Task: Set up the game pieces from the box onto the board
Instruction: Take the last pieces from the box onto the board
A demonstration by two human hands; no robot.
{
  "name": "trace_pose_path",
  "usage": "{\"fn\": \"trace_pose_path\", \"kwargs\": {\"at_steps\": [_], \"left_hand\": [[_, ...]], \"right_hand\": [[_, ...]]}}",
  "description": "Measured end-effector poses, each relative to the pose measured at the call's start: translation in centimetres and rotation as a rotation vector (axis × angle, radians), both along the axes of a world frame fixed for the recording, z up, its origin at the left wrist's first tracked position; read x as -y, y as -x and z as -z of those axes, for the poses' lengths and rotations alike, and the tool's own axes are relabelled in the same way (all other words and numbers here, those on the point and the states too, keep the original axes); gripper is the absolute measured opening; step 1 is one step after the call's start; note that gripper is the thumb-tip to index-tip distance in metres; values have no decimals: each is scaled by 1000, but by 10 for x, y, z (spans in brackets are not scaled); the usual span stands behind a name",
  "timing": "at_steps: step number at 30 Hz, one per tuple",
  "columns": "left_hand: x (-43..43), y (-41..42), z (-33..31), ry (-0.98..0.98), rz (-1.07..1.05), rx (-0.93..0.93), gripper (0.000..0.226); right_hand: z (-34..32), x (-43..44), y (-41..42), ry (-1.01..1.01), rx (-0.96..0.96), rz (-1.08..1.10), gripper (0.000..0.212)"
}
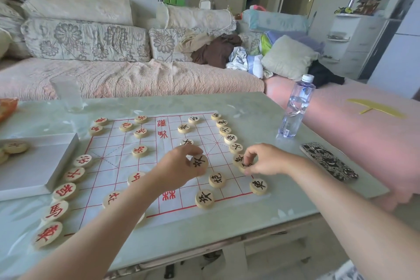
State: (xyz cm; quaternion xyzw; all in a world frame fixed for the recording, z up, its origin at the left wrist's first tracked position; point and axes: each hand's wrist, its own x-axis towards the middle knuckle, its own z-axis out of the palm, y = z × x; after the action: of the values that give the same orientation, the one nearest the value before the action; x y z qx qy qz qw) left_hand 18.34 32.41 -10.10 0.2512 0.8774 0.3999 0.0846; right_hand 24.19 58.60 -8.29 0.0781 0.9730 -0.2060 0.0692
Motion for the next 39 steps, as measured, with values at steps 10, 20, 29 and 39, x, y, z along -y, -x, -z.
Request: {"fn": "trace_pose_path", "kwargs": {"at_steps": [10, 20, 29, 39], "left_hand": [[1, -1, 5, 4, 62, 23, 42], [0, 1, 2, -310, -45, 257, 38], [22, 25, -3, -397, -183, 444, 45], [47, 66, -6, -219, -230, 261, 28]], "right_hand": [[4, 2, 4, -123, 63, 54, 25], [-11, 75, 17, 274, -185, -159, 28], [-8, 115, 40, 311, -331, -173, 28], [11, 140, 89, 263, -345, -171, 22]]}}
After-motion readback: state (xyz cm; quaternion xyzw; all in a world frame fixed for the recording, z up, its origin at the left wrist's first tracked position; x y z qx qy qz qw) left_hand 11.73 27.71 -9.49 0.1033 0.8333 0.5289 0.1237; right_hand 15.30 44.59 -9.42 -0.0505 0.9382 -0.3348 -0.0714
